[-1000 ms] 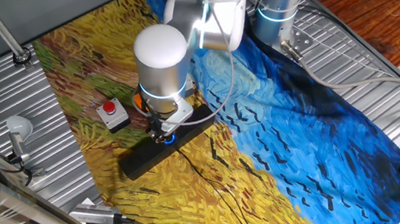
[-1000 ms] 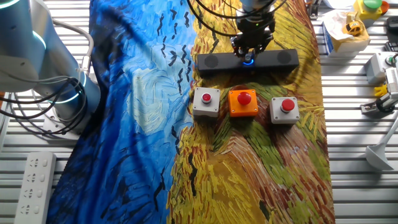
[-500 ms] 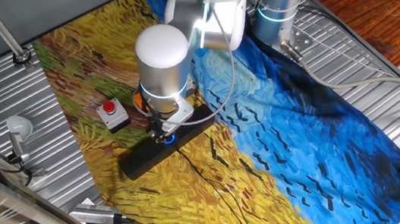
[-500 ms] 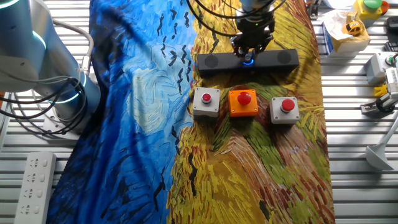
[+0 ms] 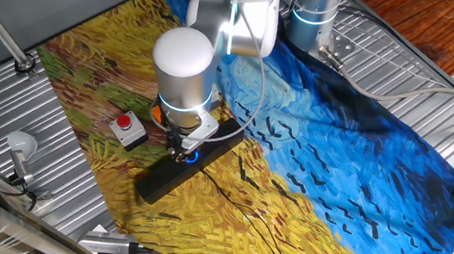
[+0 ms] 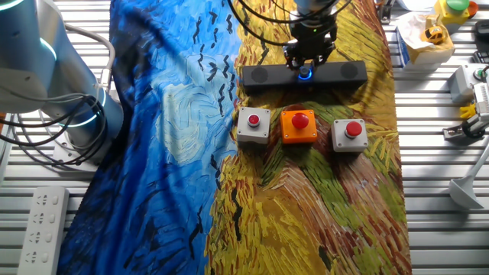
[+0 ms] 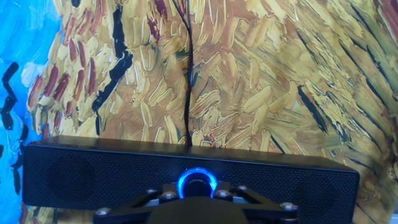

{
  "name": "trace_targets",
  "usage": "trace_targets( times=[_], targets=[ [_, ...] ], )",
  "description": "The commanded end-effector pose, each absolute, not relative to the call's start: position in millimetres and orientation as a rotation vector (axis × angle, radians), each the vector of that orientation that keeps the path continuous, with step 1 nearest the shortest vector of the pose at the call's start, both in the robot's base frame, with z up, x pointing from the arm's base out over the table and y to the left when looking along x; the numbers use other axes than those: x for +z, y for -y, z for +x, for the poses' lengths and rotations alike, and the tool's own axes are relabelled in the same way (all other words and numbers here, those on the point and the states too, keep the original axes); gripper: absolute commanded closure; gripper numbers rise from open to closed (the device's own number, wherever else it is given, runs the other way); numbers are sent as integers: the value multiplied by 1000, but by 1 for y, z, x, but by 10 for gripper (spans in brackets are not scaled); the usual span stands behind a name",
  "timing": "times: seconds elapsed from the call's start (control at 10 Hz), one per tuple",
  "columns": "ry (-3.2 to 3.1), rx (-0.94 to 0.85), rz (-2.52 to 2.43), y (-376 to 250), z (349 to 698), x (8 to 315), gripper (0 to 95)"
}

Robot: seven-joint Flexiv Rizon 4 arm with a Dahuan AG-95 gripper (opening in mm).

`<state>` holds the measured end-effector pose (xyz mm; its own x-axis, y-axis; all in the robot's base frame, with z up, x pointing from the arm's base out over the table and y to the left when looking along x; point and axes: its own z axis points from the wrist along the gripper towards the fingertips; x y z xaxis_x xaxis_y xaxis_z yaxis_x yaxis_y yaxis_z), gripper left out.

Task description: Turn the knob to decrease the volume of the speaker

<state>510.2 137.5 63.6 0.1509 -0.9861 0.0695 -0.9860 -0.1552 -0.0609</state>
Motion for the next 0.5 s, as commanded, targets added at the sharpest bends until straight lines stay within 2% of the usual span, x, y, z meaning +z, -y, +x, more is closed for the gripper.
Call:
trace_targets(
  times=[0.1, 0.5],
  targets=[
    [-2058, -144, -2364, -137, 511, 64, 570],
    [-2209, -125, -2215, -137, 511, 64, 570]
  ],
)
